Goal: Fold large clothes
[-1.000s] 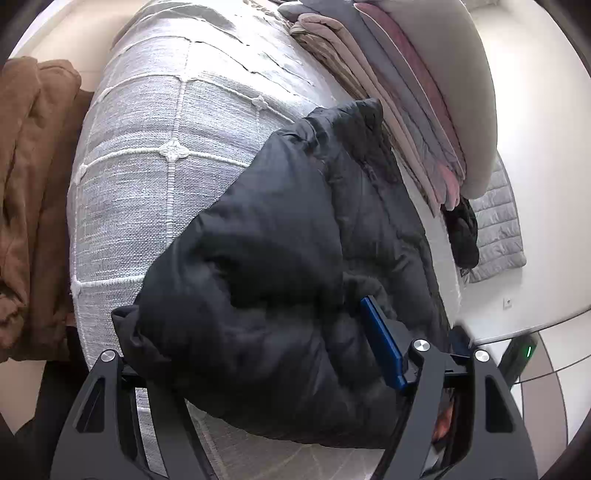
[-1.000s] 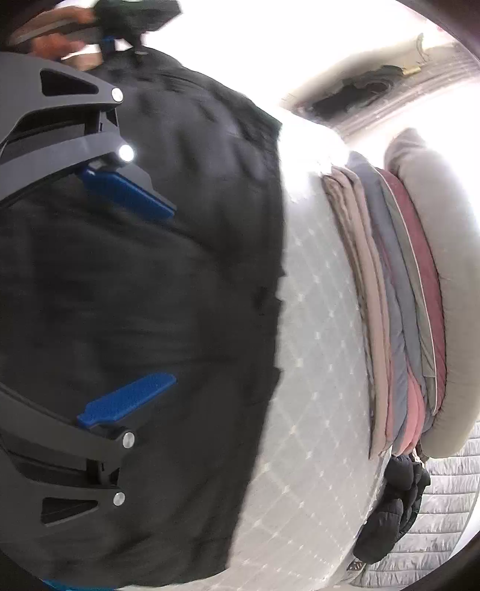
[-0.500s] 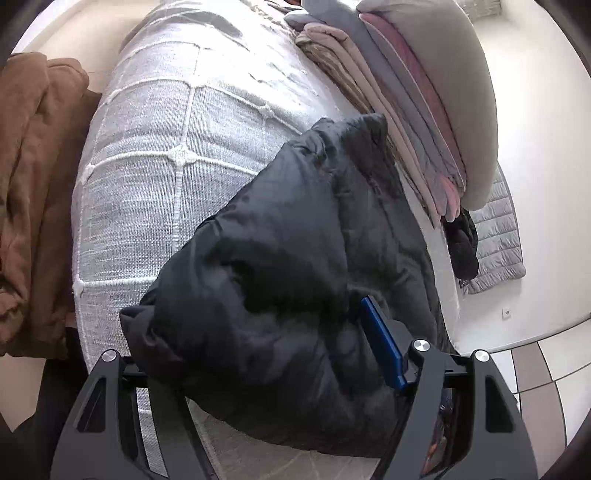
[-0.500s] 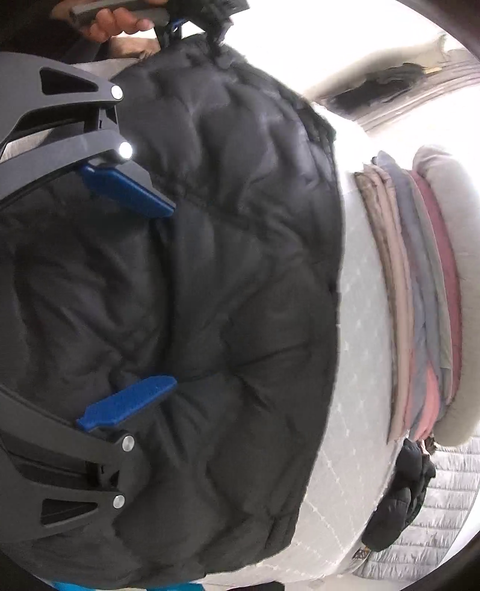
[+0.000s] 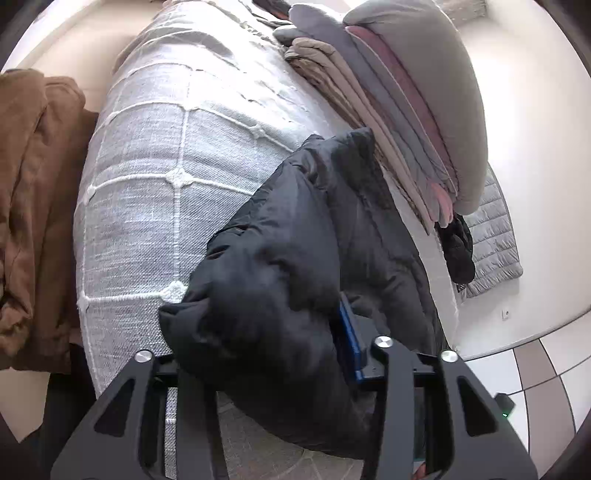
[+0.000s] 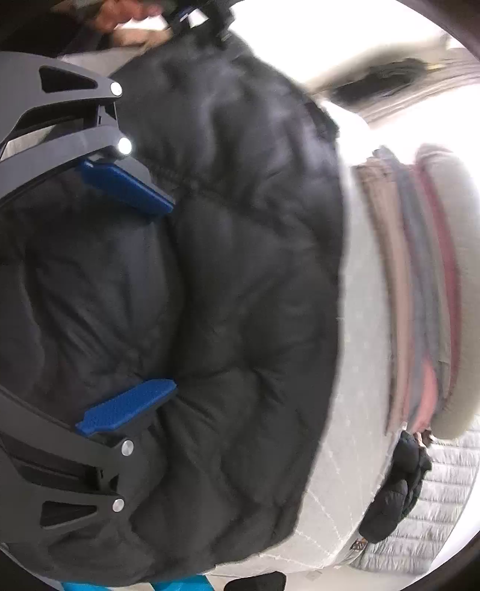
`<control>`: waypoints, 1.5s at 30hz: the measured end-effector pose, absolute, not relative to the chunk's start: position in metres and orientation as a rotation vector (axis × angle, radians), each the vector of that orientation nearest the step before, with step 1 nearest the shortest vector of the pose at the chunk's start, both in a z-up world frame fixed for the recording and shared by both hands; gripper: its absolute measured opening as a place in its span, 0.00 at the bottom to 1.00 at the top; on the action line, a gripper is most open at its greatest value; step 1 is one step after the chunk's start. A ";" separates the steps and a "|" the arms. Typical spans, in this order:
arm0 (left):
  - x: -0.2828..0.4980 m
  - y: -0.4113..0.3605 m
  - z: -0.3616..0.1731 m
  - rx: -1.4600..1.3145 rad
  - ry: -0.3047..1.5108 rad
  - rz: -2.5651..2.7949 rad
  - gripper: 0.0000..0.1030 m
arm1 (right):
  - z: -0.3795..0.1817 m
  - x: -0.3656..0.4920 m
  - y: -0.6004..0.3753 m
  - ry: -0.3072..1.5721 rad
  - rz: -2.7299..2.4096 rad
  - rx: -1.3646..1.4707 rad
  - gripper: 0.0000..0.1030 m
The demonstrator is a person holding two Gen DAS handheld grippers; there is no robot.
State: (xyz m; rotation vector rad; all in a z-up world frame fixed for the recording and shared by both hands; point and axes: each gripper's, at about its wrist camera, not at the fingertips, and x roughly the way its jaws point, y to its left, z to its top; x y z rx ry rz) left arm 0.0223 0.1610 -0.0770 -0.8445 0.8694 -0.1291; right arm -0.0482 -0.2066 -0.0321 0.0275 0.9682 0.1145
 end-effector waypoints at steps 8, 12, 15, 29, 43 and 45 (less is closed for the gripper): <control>0.021 0.161 -0.076 -0.853 0.868 -0.129 0.33 | -0.030 -0.051 -0.203 0.951 0.109 0.005 0.87; 0.023 0.162 -0.081 -0.883 0.885 -0.114 0.36 | -0.016 -0.056 -0.203 0.868 0.110 -0.003 0.87; 0.024 0.161 -0.082 -0.891 0.890 -0.109 0.39 | -0.019 -0.056 -0.197 0.871 0.100 -0.038 0.87; 0.031 0.157 -0.076 -0.870 0.861 -0.140 0.30 | -0.005 -0.062 -0.220 0.804 0.024 0.015 0.88; 0.033 0.160 -0.079 -0.912 0.882 -0.158 0.26 | -0.028 -0.183 -0.463 0.791 -0.101 0.839 0.89; 0.033 0.160 -0.079 -0.913 0.880 -0.156 0.26 | -0.056 -0.196 -0.487 0.833 -0.056 0.983 0.89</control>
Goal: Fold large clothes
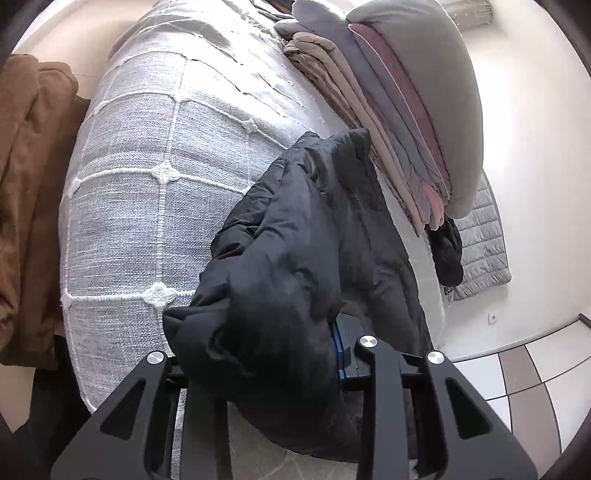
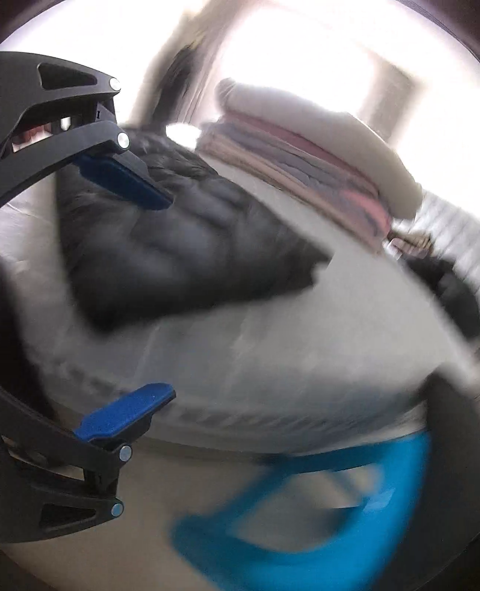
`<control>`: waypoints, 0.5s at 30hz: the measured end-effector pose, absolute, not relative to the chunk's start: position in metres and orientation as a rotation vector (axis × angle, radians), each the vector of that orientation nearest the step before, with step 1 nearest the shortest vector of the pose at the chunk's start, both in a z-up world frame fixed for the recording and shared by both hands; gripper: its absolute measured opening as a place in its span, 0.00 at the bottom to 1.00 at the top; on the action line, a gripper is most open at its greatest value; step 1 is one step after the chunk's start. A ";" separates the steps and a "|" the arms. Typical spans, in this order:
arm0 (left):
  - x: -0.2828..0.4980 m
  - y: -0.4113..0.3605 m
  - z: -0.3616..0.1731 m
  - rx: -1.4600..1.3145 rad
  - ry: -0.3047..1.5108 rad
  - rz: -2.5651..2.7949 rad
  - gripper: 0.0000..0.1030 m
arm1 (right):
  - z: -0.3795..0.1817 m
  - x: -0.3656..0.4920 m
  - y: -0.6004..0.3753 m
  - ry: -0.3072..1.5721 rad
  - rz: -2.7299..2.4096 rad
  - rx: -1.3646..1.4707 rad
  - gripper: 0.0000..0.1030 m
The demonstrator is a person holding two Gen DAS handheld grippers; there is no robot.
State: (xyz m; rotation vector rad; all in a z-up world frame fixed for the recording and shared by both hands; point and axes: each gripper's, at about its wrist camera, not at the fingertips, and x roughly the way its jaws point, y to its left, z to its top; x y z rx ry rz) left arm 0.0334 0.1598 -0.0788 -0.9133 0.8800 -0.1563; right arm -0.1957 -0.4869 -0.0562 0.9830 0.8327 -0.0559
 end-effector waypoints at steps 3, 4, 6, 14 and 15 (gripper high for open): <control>0.034 0.159 -0.080 -0.917 0.881 -0.149 0.26 | -0.086 -0.201 -0.495 0.852 0.058 1.145 0.89; 0.035 0.159 -0.081 -0.920 0.884 -0.146 0.27 | -0.095 -0.199 -0.494 0.857 0.096 1.189 0.89; 0.035 0.160 -0.083 -0.925 0.887 -0.144 0.28 | -0.105 -0.196 -0.494 0.858 0.141 1.236 0.89; 0.034 0.161 -0.087 -0.944 0.892 -0.144 0.30 | -0.109 -0.171 -0.489 0.862 0.297 1.260 0.28; 0.034 0.161 -0.087 -0.943 0.890 -0.147 0.30 | -0.105 -0.169 -0.486 0.862 0.302 1.246 0.27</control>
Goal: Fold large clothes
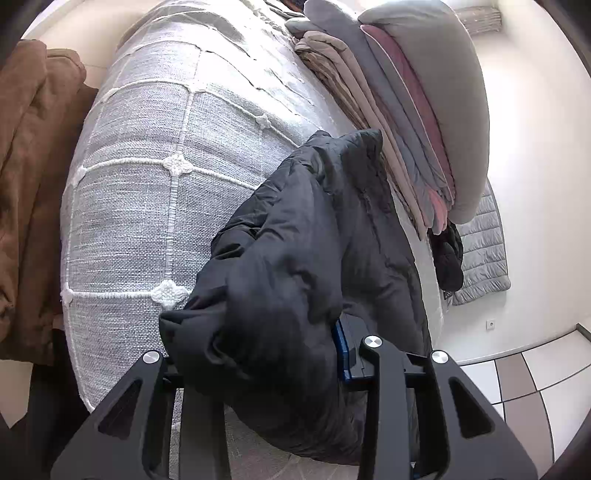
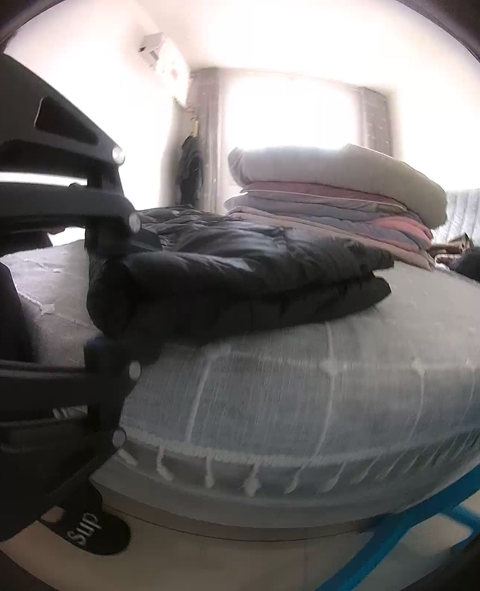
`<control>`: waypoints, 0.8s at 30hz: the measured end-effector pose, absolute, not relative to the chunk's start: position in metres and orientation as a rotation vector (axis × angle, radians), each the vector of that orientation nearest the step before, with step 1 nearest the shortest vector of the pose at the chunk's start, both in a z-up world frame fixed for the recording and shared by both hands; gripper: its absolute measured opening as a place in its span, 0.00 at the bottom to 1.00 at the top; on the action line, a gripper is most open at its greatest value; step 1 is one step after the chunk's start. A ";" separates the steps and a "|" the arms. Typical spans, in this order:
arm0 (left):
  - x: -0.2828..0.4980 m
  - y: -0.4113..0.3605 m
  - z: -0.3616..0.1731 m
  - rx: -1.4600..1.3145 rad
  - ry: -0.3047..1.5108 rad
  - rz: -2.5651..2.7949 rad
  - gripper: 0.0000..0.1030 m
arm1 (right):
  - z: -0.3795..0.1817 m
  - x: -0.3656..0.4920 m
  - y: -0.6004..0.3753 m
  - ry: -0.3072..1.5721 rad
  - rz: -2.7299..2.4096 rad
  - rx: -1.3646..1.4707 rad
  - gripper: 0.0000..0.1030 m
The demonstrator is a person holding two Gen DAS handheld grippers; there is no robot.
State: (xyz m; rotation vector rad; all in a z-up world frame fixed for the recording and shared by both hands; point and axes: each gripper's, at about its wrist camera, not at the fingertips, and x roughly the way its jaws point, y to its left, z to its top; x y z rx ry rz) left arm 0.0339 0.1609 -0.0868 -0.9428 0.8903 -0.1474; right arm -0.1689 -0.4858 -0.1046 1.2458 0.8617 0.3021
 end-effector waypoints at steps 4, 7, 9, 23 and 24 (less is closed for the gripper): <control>0.030 0.168 -0.079 -0.932 0.855 -0.186 0.20 | -0.091 -0.169 -0.482 0.836 0.331 1.238 0.20; 0.018 0.180 -0.067 -0.948 0.796 -0.200 0.16 | -0.079 -0.179 -0.474 0.826 0.377 1.225 0.18; 0.004 0.189 -0.058 -0.949 0.752 -0.193 0.15 | -0.073 -0.187 -0.468 0.826 0.401 1.211 0.18; 0.008 0.190 -0.080 -0.924 0.887 -0.126 0.42 | 0.019 -0.176 -0.440 0.758 -0.034 0.638 0.48; 0.010 0.187 -0.081 -0.911 0.894 -0.121 0.43 | 0.030 -0.161 -0.423 0.762 -0.001 0.576 0.52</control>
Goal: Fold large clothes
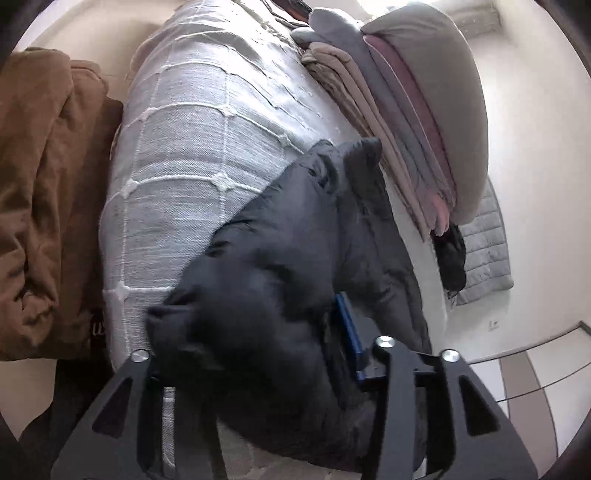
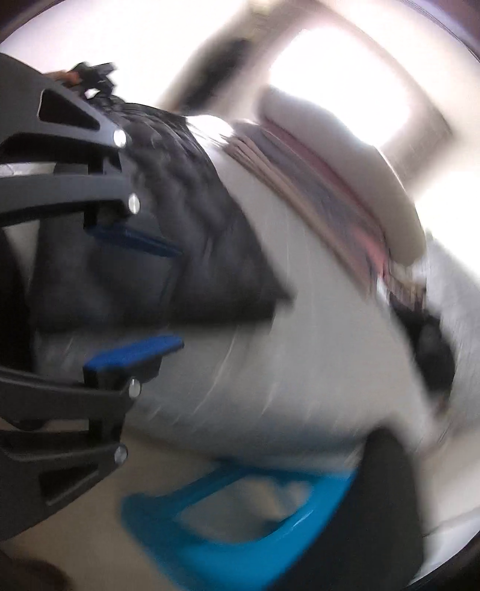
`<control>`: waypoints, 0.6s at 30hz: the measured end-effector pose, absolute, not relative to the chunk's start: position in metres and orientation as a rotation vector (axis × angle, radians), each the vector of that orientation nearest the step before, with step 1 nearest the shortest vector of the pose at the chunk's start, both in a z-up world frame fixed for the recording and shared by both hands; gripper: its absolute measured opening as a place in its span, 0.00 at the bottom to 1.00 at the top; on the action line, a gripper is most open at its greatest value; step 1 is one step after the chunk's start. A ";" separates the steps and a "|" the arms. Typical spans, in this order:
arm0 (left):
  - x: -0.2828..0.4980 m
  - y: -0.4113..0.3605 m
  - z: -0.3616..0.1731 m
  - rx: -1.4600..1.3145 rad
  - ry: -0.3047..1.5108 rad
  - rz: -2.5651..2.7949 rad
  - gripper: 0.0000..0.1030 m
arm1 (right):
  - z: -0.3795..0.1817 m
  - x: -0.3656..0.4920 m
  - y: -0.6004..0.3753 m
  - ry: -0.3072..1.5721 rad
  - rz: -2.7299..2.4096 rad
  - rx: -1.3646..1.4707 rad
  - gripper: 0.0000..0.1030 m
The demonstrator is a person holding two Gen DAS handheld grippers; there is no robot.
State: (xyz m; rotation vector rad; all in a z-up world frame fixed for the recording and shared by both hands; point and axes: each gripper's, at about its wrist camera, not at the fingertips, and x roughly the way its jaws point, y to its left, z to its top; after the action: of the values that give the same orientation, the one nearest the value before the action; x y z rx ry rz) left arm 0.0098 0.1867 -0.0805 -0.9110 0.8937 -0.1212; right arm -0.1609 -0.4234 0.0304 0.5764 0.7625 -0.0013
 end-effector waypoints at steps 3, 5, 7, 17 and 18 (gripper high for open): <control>0.012 0.181 -0.081 -0.904 0.906 -0.114 0.50 | 0.043 -0.111 -0.356 0.830 0.130 0.402 0.60; 0.014 0.182 -0.083 -0.910 0.912 -0.111 0.51 | 0.035 -0.075 -0.313 0.883 0.187 0.309 0.60; 0.015 0.184 -0.084 -0.918 0.915 -0.111 0.51 | 0.019 -0.041 -0.286 0.928 0.202 0.245 0.60; 0.018 0.181 -0.080 -0.897 0.892 -0.146 0.48 | -0.014 -0.003 -0.249 0.919 0.170 0.196 0.62; 0.019 0.179 -0.078 -0.893 0.889 -0.148 0.48 | -0.007 -0.012 -0.242 0.879 0.195 0.173 0.62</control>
State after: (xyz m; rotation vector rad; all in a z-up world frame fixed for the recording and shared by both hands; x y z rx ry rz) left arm 0.0189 0.1793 -0.0781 -0.8931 0.8891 -0.1479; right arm -0.0118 -0.2425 -0.0074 0.1731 0.8790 0.1950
